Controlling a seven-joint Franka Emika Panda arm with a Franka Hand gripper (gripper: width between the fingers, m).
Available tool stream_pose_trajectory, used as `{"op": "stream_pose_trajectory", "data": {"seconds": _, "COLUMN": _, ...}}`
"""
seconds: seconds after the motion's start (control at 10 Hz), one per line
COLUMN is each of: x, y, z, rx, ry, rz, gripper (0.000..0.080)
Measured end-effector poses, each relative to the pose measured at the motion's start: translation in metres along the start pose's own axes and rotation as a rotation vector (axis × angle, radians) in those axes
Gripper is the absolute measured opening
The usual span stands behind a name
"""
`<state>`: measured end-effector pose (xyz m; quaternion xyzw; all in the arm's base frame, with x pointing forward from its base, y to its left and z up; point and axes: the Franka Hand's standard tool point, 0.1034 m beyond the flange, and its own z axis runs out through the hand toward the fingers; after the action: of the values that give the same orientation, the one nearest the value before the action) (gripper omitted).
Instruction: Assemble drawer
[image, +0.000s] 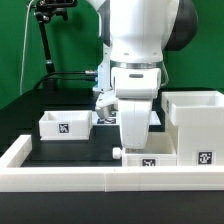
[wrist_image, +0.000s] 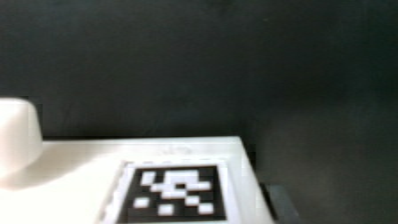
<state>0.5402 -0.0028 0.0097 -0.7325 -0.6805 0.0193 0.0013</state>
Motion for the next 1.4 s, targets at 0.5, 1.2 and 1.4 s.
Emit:
{"op": "stream_pose_trajectory", "data": {"seconds": 0.5, "x": 0.017, "y": 0.000, "z": 0.001, "rx": -0.021, "ry": 0.016, "rz": -0.055, "gripper": 0.0042}}
{"op": "stream_pose_trajectory", "data": {"seconds": 1.2, "x": 0.020, "y": 0.000, "z": -0.003, "rx": -0.019, "ry": 0.015, "rz": -0.041, "gripper": 0.0208}}
{"op": "stream_pose_trajectory", "data": {"seconds": 1.4, "x": 0.020, "y": 0.003, "z": -0.012, "rx": -0.029, "ry": 0.013, "rz": -0.042, "gripper": 0.0408}}
